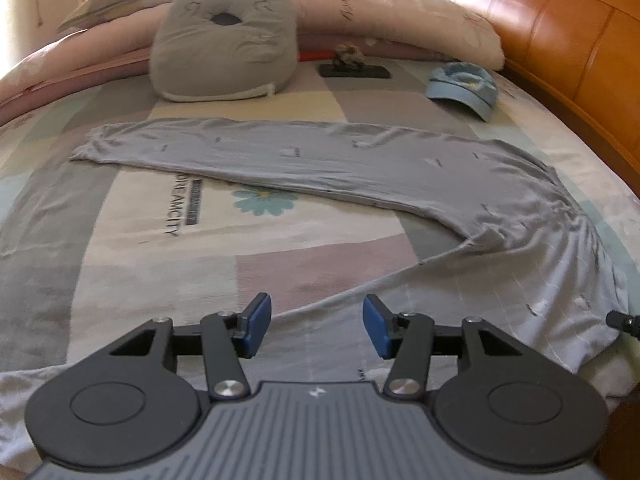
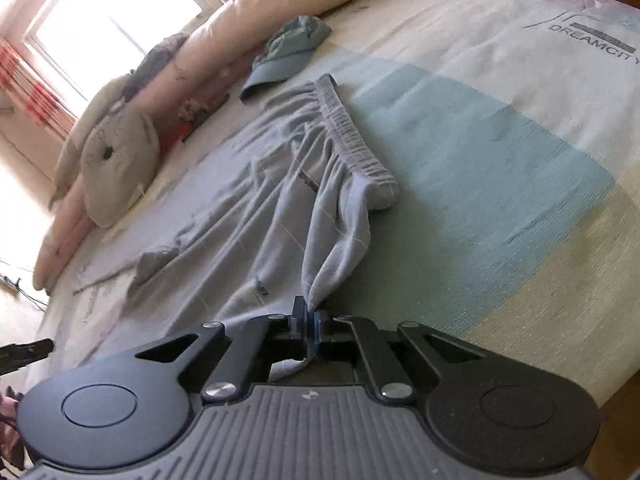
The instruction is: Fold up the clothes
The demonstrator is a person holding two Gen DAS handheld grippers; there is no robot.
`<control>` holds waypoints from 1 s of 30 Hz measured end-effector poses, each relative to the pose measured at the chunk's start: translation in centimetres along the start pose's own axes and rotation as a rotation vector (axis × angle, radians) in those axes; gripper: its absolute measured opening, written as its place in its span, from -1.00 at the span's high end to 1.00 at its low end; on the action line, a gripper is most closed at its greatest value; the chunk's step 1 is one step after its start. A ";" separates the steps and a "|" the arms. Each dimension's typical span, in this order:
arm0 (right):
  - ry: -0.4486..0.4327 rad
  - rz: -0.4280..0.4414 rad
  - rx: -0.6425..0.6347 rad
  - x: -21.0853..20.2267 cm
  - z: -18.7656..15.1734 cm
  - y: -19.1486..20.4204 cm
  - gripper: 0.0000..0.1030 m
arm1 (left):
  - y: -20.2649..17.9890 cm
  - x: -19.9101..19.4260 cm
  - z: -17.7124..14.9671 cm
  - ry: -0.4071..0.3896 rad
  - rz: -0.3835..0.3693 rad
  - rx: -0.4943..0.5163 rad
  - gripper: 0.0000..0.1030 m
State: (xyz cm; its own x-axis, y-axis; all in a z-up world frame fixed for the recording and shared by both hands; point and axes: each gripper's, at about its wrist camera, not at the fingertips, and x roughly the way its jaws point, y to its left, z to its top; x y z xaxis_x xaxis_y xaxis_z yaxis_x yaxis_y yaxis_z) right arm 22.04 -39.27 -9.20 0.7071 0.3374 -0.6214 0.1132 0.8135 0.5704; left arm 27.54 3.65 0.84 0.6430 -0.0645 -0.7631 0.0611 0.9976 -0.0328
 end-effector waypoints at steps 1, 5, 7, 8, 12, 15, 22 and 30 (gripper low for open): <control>0.002 -0.011 -0.006 -0.5 0.1 -0.2 0.93 | -0.2 0.1 0.0 0.003 -0.006 0.005 0.00; 0.027 -0.048 -0.056 -1.8 0.8 -0.9 0.93 | -0.9 0.7 0.0 0.029 -0.034 0.016 0.00; 0.051 -0.068 -0.087 -1.8 1.1 -1.0 0.93 | -1.3 0.8 -0.3 0.034 -0.042 0.027 -0.01; 0.058 -0.066 -0.090 -1.8 1.2 -1.1 0.94 | -1.3 0.9 -0.5 0.041 -0.042 0.025 -0.01; 0.084 -0.074 -0.102 -2.1 1.8 -0.7 0.90 | -1.0 1.1 -0.9 0.059 -0.040 0.010 -0.01; 0.036 -0.087 -0.089 -3.7 2.8 -0.3 0.77 | -0.6 1.3 -0.9 0.065 -0.047 -0.008 -0.06; -0.029 -0.044 -0.225 -2.7 5.0 3.8 0.67 | -0.3 2.8 -1.7 0.106 -0.099 -0.038 -0.09; 0.161 0.052 -0.401 4.2 3.2 9.5 0.42 | 2.1 3.1 -4.0 0.190 -0.096 -0.128 -0.09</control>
